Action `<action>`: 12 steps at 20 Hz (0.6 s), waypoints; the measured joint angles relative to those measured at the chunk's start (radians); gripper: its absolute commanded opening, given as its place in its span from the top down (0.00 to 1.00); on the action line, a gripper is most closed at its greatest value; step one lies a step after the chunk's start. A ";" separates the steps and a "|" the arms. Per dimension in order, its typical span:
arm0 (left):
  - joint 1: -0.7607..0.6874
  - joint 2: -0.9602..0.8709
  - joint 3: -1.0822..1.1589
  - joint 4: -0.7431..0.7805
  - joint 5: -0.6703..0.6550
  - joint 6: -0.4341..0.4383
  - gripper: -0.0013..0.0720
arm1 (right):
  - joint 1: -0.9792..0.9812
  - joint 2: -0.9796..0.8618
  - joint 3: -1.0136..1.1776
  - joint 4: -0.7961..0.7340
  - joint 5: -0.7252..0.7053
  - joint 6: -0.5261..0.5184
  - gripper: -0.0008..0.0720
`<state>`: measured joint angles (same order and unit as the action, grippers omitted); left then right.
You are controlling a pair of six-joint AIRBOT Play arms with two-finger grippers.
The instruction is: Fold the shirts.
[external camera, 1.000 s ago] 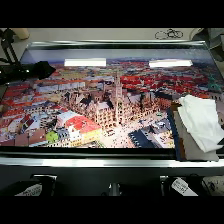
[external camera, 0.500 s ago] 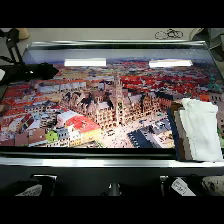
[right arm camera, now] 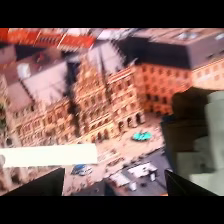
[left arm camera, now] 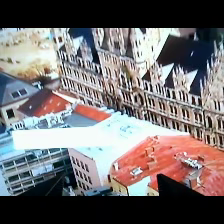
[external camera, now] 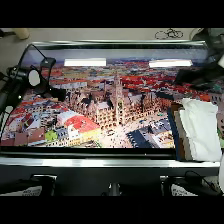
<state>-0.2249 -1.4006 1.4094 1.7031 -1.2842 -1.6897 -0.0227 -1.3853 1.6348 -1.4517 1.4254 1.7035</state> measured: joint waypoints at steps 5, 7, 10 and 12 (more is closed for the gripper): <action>-0.007 0.060 -0.095 0.011 0.051 -0.048 0.06 | 0.080 -0.099 0.010 0.055 0.089 0.029 0.06; -0.008 0.065 -0.105 0.012 0.061 -0.055 0.06 | 0.092 -0.112 0.011 0.063 0.099 0.034 0.06; -0.009 0.069 -0.112 0.013 0.066 -0.061 0.06 | 0.097 -0.121 0.011 0.069 0.112 0.036 0.06; -0.009 0.069 -0.114 0.013 0.069 -0.063 0.06 | 0.099 -0.122 0.011 0.072 0.113 0.038 0.06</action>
<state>-0.2337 -1.3315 1.2953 1.7164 -1.2148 -1.7531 0.0761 -1.5078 1.6463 -1.3796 1.5379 1.7412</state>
